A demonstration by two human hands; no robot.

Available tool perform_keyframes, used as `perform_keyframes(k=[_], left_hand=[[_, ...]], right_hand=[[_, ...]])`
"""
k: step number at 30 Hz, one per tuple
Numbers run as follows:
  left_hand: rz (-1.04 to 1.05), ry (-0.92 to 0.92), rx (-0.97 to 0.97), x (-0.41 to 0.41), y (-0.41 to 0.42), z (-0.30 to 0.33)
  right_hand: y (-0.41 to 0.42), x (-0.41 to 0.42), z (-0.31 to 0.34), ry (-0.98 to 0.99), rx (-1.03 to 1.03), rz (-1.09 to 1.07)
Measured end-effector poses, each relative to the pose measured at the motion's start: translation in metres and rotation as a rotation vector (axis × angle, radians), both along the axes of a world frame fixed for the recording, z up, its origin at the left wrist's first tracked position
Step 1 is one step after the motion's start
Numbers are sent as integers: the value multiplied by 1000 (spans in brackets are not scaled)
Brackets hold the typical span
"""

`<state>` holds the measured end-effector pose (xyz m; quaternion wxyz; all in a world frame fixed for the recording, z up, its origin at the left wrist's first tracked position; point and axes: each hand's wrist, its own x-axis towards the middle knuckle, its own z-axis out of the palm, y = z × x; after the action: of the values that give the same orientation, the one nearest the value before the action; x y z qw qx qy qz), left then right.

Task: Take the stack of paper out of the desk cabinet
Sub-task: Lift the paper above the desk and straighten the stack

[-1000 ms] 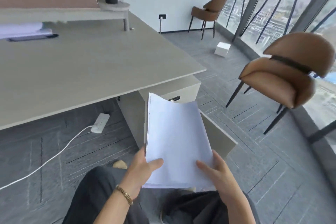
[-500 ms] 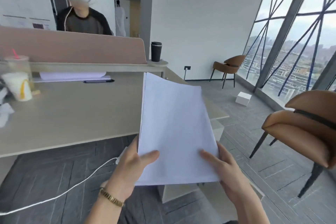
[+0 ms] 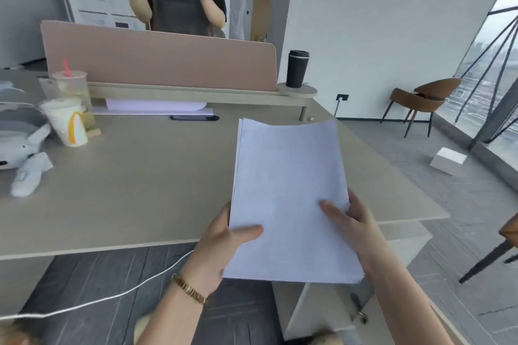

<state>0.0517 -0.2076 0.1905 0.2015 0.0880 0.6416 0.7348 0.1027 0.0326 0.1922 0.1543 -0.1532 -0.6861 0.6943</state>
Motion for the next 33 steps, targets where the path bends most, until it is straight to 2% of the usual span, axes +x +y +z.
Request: perform_keyframes(k=[7, 11, 15, 22, 28, 33], left_hand=[[13, -90, 61, -53, 17, 2], [-113, -317, 131, -84, 19, 19], [-43, -99, -28, -116, 33, 25], [185, 316, -93, -136, 53, 26], [266, 397, -101, -150, 59, 7], [320, 352, -63, -154, 63, -12]], right_hand=[[16, -51, -10, 66, -10, 10], [21, -60, 0, 76, -2, 29], [24, -71, 15, 110, 13, 46], [33, -104, 26, 230, 143, 106], [33, -130, 7, 263, 158, 70], [24, -143, -9, 255, 145, -10]])
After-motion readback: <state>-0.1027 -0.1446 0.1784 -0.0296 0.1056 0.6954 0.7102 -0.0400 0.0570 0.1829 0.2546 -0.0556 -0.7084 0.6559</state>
